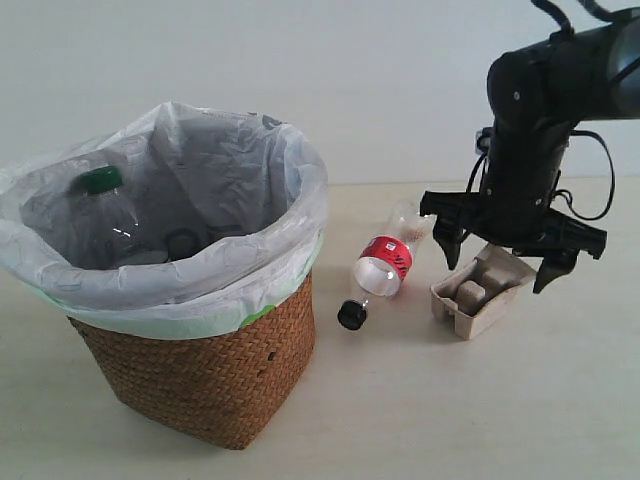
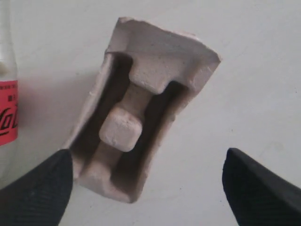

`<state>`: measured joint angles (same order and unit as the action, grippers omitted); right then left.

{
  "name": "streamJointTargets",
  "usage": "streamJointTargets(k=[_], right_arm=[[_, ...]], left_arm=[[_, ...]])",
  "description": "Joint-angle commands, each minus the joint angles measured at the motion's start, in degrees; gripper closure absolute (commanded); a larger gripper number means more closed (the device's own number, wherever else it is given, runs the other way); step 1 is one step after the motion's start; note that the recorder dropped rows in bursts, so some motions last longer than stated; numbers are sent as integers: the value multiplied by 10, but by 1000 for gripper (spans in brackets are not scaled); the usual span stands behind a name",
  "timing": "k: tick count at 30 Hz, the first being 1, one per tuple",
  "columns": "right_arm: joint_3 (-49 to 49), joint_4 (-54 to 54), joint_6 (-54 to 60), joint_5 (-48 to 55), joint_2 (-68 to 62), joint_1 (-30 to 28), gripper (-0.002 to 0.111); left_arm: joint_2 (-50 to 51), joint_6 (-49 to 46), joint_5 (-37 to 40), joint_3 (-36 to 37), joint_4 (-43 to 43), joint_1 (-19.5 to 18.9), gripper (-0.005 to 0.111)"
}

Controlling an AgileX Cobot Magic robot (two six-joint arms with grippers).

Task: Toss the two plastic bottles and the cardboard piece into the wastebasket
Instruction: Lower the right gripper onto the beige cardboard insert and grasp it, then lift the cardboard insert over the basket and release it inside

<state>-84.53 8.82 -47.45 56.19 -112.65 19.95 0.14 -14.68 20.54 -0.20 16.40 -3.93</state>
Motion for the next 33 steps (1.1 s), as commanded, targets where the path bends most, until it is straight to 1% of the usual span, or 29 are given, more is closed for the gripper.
streamJointTargets(k=[1, 6, 15, 30, 32, 33], right_arm=[[1, 7, -8, -20, -17, 0, 31], [1, -9, -22, -56, -21, 0, 31], [1, -5, -62, -71, -41, 0, 31], [1, 9, -67, -114, -91, 0, 31], [1, 13, -66, -114, -91, 0, 33], [1, 13, -64, -114, -91, 0, 37]], left_arm=[[-1, -3, 0, 2, -2, -2, 103], [-1, -3, 0, 2, -2, -2, 103], [-1, -3, 0, 2, -2, -2, 103], [-1, -3, 0, 2, -2, -2, 103], [-1, -3, 0, 2, -2, -2, 103], [-1, -3, 0, 2, -2, -2, 103]])
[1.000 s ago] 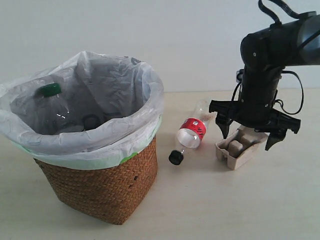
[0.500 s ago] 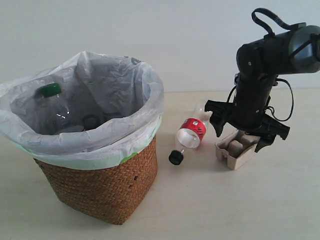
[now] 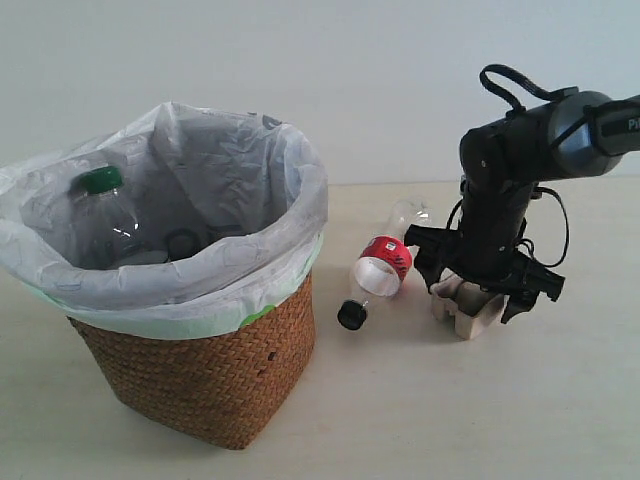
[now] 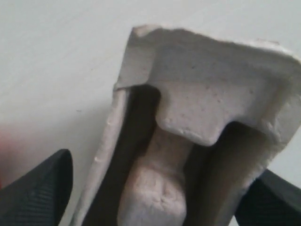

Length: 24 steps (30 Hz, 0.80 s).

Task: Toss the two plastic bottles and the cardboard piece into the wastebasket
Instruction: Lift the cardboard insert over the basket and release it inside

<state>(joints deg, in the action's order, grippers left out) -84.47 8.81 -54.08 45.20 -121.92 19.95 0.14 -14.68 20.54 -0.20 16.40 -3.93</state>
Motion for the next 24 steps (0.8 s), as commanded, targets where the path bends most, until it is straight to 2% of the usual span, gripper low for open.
streamJointTargets(k=[1, 2, 6, 7, 14, 24], right_arm=[[1, 13, 2, 1, 1, 0, 44], [1, 13, 2, 3, 1, 0, 51], [1, 13, 14, 6, 3, 0, 99], [1, 13, 25, 8, 4, 0, 108], [-2, 39, 94, 16, 62, -13, 107], [-2, 180, 189, 26, 237, -17, 107]], left_arm=[[-1, -3, 0, 2, -2, -2, 103], [-1, -3, 0, 2, -2, -2, 103], [-1, -3, 0, 2, -2, -2, 103], [-1, -3, 0, 2, -2, -2, 103], [-1, -3, 0, 2, -2, -2, 103], [-1, -3, 0, 2, -2, -2, 103]])
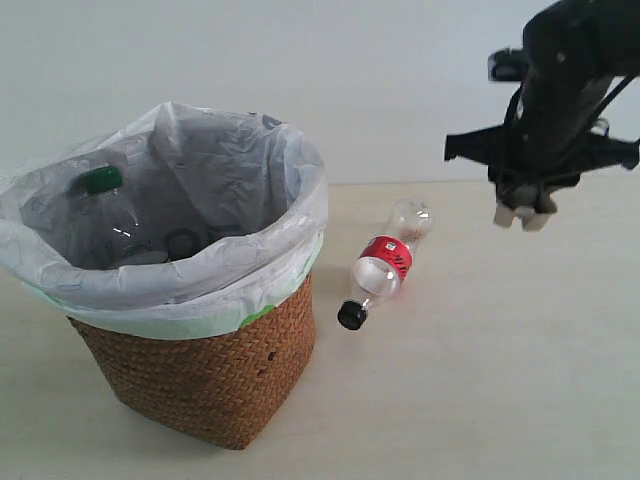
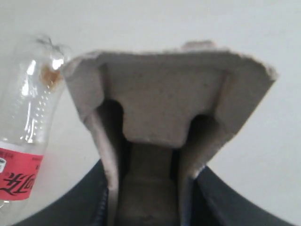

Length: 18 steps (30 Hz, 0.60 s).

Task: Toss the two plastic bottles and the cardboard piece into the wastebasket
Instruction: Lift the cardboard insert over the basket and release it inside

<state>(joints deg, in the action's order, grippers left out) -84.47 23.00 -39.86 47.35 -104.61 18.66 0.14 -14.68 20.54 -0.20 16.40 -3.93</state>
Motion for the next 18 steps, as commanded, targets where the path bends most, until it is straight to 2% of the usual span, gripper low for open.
streamJointTargets(k=[1, 7, 11, 15, 17, 18], right_arm=[[-2, 42, 67, 5, 81, -4, 107], [-2, 107, 103, 24, 148, -4, 107], [-2, 90, 127, 39, 143, -4, 107], [-2, -90, 237, -34, 127, 21, 107], [-2, -209, 314, -86, 127, 43, 107], [-7, -302, 382, -108, 128, 60, 107]], left_arm=[[-1, -3, 0, 2, -2, -2, 103], [-1, -3, 0, 2, -2, -2, 103], [-1, -3, 0, 2, -2, -2, 103], [-1, -3, 0, 2, -2, -2, 103], [-1, -3, 0, 2, -2, -2, 103], [-1, -3, 0, 2, -2, -2, 103]])
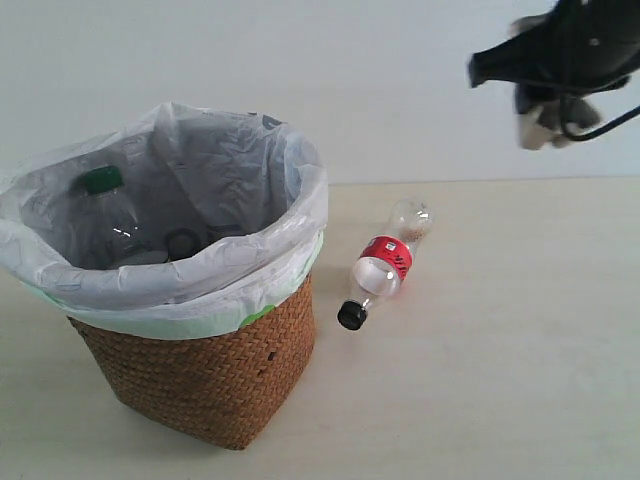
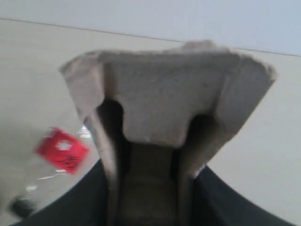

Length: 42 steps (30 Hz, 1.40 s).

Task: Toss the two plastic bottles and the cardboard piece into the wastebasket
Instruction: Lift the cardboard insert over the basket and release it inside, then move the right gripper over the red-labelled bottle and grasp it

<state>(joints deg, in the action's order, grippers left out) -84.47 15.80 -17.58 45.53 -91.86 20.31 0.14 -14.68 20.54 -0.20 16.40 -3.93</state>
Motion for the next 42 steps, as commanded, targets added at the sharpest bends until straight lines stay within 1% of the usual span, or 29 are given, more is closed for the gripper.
streamJointTargets(k=[1, 5, 8, 10, 11, 12, 13, 14, 15, 17, 18, 19, 20, 21, 22, 23, 24, 25, 26, 27, 28, 29, 30, 31, 33, 34, 36, 39, 42], right_arm=[[-13, -297, 207, -93, 2, 56, 107], [-60, -533, 388, -65, 14, 102, 107], [-65, -515, 373, -66, 32, 97, 107], [-65, -368, 267, -37, 45, 74, 107], [-65, -212, 159, -5, 47, 56, 107], [-65, -116, 91, 24, 47, 46, 107], [-65, 54, -4, 86, 46, 30, 107], [-65, 128, -33, 121, 45, 25, 107], [-65, 227, -49, 178, 45, 18, 107], [-65, 283, -49, 217, 45, 18, 107], [-65, 268, -49, 214, 45, 18, 107], [-65, 227, -44, 195, 43, 19, 107], [-65, 115, -7, 140, 39, 19, 107], [-65, 40, 20, 105, 38, 20, 107], [-65, -91, 73, 50, 33, 24, 107], [-69, -257, 149, 8, 33, 31, 107], [-80, -458, 260, -8, 33, 36, 106], [-102, -643, 379, 6, 33, 36, 99], [-125, -777, 437, 28, 32, 36, 86], [-138, -826, 445, 36, 32, 36, 74], [-156, -843, 433, 36, 32, 36, 53], [-167, -842, 410, 37, 32, 36, 39], [-179, -838, 373, 41, 32, 36, 27], [-187, -813, 337, 44, 32, 36, 23], [-202, -682, 247, 49, 32, 36, 25], [-202, -658, 237, 53, 32, 36, 26], [-202, -649, 227, 75, 19, 36, 26], [-202, -636, 226, 74, 11, 36, 26], [-202, -572, 197, 53, 14, 35, 26]], left_arm=[[-1, -3, 0, 2, -2, -2, 103], [-1, -3, 0, 2, -2, -2, 103], [-1, -3, 0, 2, -2, -2, 103], [-1, -3, 0, 2, -2, -2, 103], [-1, -3, 0, 2, -2, -2, 103], [-1, -3, 0, 2, -2, -2, 103], [-1, -3, 0, 2, -2, -2, 103], [-1, -3, 0, 2, -2, -2, 103], [-1, -3, 0, 2, -2, -2, 103], [-1, -3, 0, 2, -2, -2, 103], [-1, -3, 0, 2, -2, -2, 103], [-1, -3, 0, 2, -2, -2, 103], [-1, -3, 0, 2, -2, -2, 103], [-1, -3, 0, 2, -2, -2, 103], [-1, -3, 0, 2, -2, -2, 103], [-1, -3, 0, 2, -2, -2, 103], [-1, -3, 0, 2, -2, -2, 103], [-1, -3, 0, 2, -2, -2, 103], [-1, -3, 0, 2, -2, -2, 103], [-1, -3, 0, 2, -2, -2, 103], [-1, -3, 0, 2, -2, -2, 103], [-1, -3, 0, 2, -2, -2, 103], [-1, -3, 0, 2, -2, -2, 103], [-1, -3, 0, 2, -2, -2, 103], [-1, -3, 0, 2, -2, -2, 103], [-1, -3, 0, 2, -2, -2, 103], [-1, -3, 0, 2, -2, -2, 103], [-1, -3, 0, 2, -2, -2, 103], [-1, -3, 0, 2, -2, -2, 103]])
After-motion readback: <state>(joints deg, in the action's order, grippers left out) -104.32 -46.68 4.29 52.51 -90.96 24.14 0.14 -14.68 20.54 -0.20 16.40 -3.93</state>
